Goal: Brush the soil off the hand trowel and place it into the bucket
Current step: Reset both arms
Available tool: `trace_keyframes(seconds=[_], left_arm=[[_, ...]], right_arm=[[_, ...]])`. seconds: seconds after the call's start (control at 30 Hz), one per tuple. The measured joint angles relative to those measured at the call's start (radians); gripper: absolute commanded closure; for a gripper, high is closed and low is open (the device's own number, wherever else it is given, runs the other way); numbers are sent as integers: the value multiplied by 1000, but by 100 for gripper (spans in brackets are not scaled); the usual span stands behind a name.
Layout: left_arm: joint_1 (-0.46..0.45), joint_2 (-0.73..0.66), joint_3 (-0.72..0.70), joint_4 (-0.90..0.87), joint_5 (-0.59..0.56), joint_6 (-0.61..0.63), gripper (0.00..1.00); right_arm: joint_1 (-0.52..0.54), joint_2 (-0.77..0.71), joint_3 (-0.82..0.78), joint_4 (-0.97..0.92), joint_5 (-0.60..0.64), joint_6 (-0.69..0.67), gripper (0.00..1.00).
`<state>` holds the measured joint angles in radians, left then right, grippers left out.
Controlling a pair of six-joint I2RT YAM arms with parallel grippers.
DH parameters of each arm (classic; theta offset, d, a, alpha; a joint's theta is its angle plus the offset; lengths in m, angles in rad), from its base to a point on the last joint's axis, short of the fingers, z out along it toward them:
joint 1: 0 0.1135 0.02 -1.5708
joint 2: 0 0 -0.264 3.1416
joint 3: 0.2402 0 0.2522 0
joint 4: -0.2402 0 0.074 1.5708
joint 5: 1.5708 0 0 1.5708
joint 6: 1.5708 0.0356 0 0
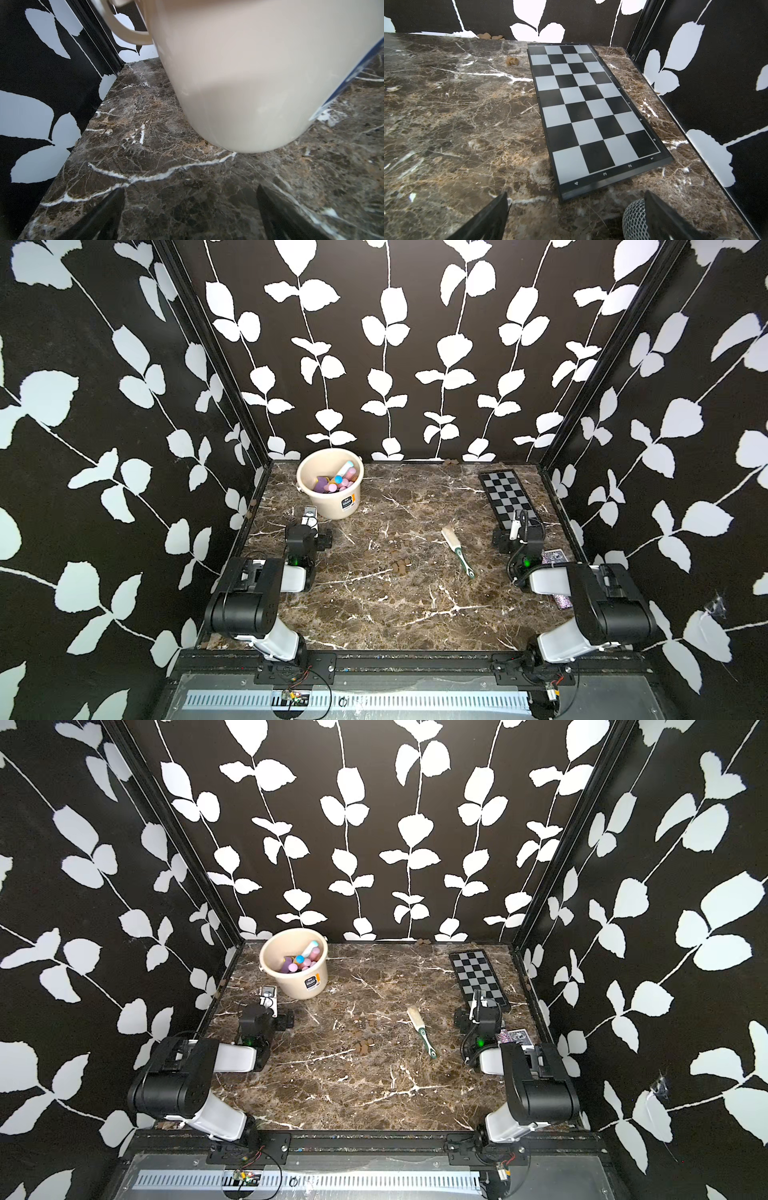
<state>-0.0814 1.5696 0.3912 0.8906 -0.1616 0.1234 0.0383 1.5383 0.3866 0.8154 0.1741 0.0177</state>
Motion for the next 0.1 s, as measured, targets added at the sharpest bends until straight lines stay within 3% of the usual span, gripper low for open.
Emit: trace_keyframes(seconds=[0.1], left_arm=[[0, 0, 0, -3, 2, 0, 1]], right_arm=[[0, 0, 0, -6, -3, 0, 1]])
